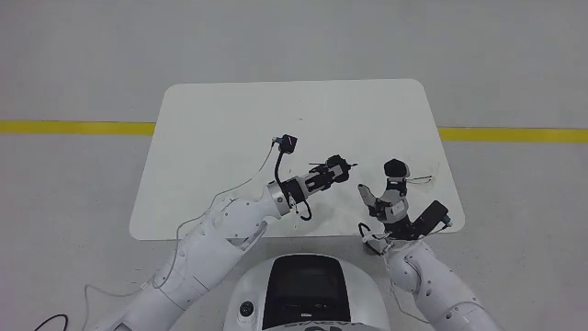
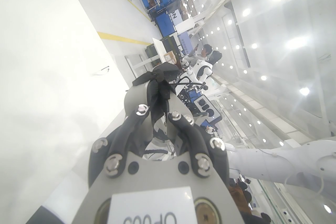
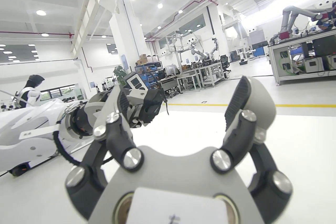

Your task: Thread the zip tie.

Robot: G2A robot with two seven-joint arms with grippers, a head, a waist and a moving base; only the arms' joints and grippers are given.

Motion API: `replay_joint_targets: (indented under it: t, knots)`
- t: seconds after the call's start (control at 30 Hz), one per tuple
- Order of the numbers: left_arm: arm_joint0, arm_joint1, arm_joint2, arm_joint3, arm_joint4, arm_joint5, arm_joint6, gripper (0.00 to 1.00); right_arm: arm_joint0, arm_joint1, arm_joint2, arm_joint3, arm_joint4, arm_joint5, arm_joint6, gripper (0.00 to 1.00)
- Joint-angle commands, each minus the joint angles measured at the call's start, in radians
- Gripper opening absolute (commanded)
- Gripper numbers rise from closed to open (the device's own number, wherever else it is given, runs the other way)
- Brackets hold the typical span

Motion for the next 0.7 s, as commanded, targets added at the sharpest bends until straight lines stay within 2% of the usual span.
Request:
replay_joint_targets:
  t: [0.0,0.03,0.07,0.17,0.3,0.4,0.43,0.5,0.67]
  knots:
    - [0.008,-0.004,-0.001,-0.002,-0.102,0.015,-0.007,0.00,0.000,0.000,0.000,0.000,0.000,0.000,0.000,1.00]
    - [0.005,-0.005,-0.006,0.001,-0.152,0.019,-0.026,0.00,0.000,0.000,0.000,0.000,0.000,0.000,0.000,1.00]
    - [0.002,-0.005,-0.016,0.006,-0.222,0.027,-0.050,0.00,0.003,0.000,0.008,0.001,-0.020,0.032,0.014,1.00]
    - [-0.001,-0.003,-0.042,0.015,-0.364,0.056,-0.120,0.00,-0.001,0.003,0.023,0.014,-0.102,0.074,-0.022,1.00]
    - [0.000,0.004,-0.081,0.024,-0.544,0.118,-0.237,0.00,0.001,0.006,0.035,0.056,-0.291,0.214,-0.077,1.00]
    - [-0.010,0.009,-0.096,0.039,-0.584,0.160,-0.301,0.00,0.015,0.002,0.026,0.076,-0.359,0.278,-0.107,1.00]
    - [-0.015,0.010,-0.100,0.047,-0.571,0.164,-0.295,0.00,0.020,-0.001,0.019,0.084,-0.376,0.288,-0.110,1.00]
    - [-0.025,0.011,-0.099,0.044,-0.526,0.150,-0.280,0.00,0.020,-0.001,0.019,0.084,-0.376,0.288,-0.110,1.00]
    - [-0.025,0.011,-0.099,0.044,-0.526,0.150,-0.280,0.00,0.020,-0.001,0.019,0.084,-0.376,0.288,-0.110,1.00]
